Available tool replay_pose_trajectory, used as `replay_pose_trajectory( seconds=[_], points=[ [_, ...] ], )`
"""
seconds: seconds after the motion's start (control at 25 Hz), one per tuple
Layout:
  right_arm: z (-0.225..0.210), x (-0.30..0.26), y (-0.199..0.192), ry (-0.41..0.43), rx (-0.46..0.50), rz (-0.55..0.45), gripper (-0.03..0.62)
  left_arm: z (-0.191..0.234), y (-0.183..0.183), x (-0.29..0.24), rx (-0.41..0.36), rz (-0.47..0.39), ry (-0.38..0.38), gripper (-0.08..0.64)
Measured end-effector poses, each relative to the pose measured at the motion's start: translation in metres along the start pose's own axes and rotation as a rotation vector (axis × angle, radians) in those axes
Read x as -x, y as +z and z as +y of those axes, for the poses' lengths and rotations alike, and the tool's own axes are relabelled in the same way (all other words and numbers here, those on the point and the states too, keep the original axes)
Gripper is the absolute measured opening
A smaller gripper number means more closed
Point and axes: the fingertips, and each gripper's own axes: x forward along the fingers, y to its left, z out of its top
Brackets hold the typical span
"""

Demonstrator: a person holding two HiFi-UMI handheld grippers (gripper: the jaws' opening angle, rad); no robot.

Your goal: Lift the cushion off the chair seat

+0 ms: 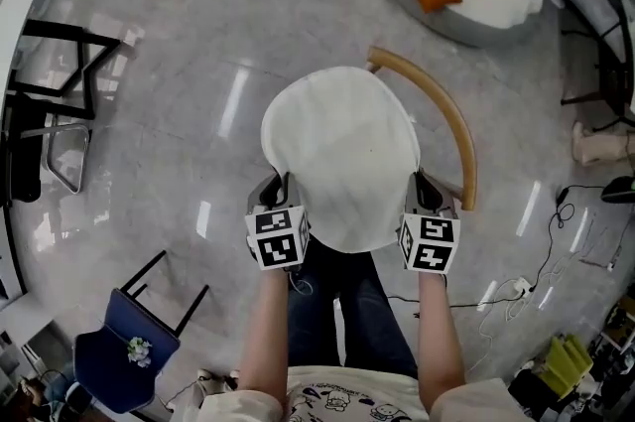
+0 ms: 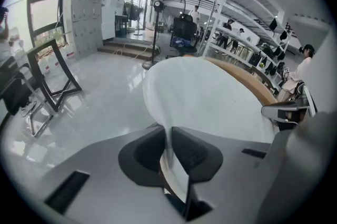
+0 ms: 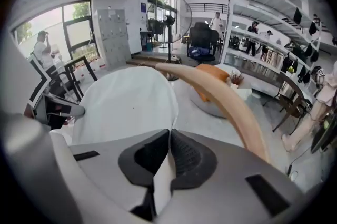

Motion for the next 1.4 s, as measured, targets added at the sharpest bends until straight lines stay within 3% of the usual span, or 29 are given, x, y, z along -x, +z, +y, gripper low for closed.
replay_pose_trajectory(
  seconds=[0.2,0.68,0.96,1.4],
  points=[
    [0.004,0.067,0.064,-0.017,0.005,-0.096,0.03,-0.007,0.058,0.07,-0.002,-0.09,-0.007,0.06],
    [0.028,0.236,0.167,-0.062,-0.009,-0.347,0.03,-0.018,0.165,0.242,-0.073,-0.339,-0.049,0.06],
    [0.036,0.323,0.213,-0.07,-0.004,-0.502,0.031,-0.028,0.206,0.332,-0.085,-0.489,-0.044,0.06],
    [0.045,0.415,0.254,-0.034,0.004,-0.702,0.031,-0.038,0.231,0.434,-0.068,-0.68,-0.045,0.06]
  ],
)
